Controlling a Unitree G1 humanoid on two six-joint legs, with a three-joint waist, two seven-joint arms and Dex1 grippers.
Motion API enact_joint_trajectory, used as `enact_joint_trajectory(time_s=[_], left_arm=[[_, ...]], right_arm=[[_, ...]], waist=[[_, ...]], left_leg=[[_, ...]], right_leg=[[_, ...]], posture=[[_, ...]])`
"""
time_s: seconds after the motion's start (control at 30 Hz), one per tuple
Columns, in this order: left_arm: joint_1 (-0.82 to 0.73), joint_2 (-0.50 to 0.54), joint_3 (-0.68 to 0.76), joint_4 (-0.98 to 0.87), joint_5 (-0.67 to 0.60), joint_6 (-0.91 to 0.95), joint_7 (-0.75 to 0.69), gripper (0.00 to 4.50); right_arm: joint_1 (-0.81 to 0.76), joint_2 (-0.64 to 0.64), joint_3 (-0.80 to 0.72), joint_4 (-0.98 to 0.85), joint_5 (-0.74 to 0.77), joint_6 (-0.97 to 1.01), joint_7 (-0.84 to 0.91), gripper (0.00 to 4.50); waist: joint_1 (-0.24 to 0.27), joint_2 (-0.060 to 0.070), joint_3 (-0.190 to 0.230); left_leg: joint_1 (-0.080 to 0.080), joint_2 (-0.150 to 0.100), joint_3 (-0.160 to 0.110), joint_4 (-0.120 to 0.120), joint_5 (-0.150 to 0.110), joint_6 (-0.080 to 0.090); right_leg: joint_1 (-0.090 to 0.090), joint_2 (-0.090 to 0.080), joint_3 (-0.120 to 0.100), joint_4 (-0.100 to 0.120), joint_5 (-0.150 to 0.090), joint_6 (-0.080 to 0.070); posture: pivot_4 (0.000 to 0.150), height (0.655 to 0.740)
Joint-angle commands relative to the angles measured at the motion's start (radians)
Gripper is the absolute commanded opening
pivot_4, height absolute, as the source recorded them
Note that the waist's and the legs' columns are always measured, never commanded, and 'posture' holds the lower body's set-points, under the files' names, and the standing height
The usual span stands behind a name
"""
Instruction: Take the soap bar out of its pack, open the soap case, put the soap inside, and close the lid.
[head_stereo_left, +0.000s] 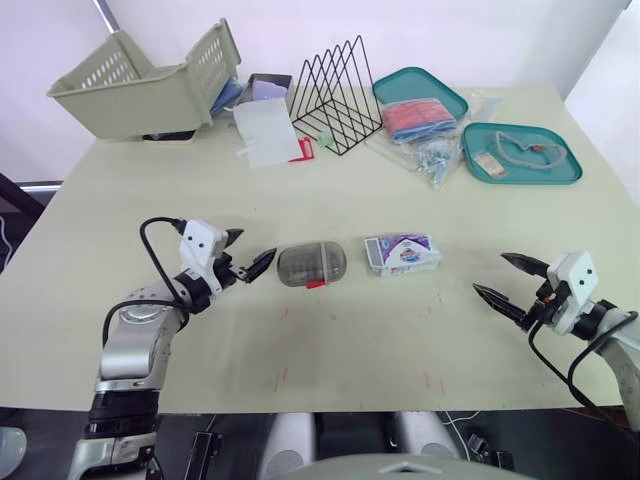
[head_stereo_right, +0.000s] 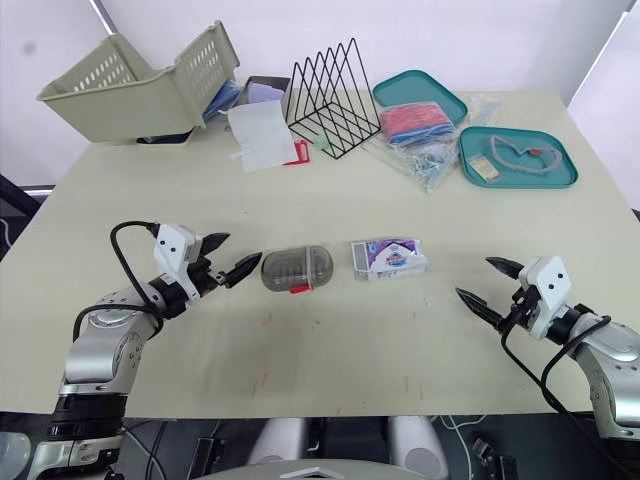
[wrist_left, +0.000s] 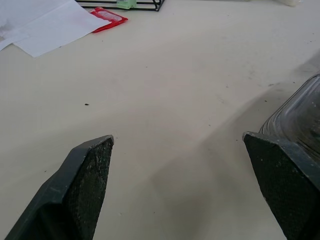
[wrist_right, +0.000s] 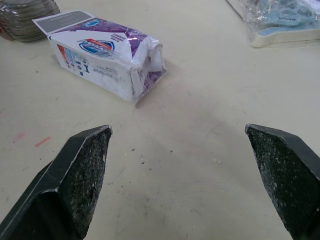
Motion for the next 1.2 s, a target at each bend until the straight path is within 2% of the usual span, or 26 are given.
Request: enact_joint_trajectory(time_s=[0.03,0.53,0.73,0.83,0.97,1.2], left_arm=[[-0.006,0.021,-0.004,0.002,0.016,-0.051,-0.023,4.43],[-0.112,0.051,0.012,0.162,-0.006,-0.126,-0.113,4.43],[-0.203,0.087,-0.022,0.169,-0.056,-0.137,-0.267,4.43],[-0.212,0.089,-0.050,0.138,-0.067,-0.141,-0.326,4.43],[-0.180,0.097,-0.099,0.030,-0.089,-0.124,-0.406,4.43],[-0.104,0.105,-0.188,-0.136,-0.117,-0.075,-0.469,4.43]], right_arm=[[-0.011,-0.027,-0.041,-0.006,0.013,-0.028,0.017,4.50],[-0.123,-0.081,0.005,0.112,-0.016,-0.058,0.104,4.50],[-0.327,-0.214,0.141,0.120,-0.040,0.054,0.259,4.50],[-0.428,-0.244,0.228,0.163,-0.081,0.050,0.340,4.50],[-0.590,-0.226,0.347,0.263,-0.152,0.044,0.420,4.50],[-0.806,-0.144,0.462,0.535,-0.265,-0.122,0.521,4.50]], waist=[[0.000,0.000,0.000],[0.000,0.000,0.000],[-0.003,0.000,0.001],[-0.001,0.000,0.001],[-0.001,0.000,0.002],[-0.001,0.000,0.004]], left_leg=[[0.000,0.000,0.000,0.000,0.000,0.000],[0.000,0.000,0.000,0.000,0.000,0.000],[0.001,0.000,0.001,0.001,0.000,0.000],[0.001,0.000,0.001,0.001,0.000,0.000],[-0.002,0.000,0.002,0.000,0.000,0.000],[-0.002,0.000,0.002,0.000,0.000,0.000]], right_leg=[[0.000,0.000,0.000,0.000,0.000,0.000],[0.000,0.000,0.000,0.000,0.000,0.000],[0.000,0.000,0.001,0.001,0.000,0.000],[0.000,0.001,0.001,0.001,0.000,0.000],[-0.002,0.000,0.001,0.001,0.000,0.000],[-0.003,0.000,0.002,0.001,0.000,0.000]], posture=[[0.150,0.7400],[0.150,0.7400],[0.150,0.7400],[0.150,0.7400],[0.150,0.7400],[0.150,0.7400]])
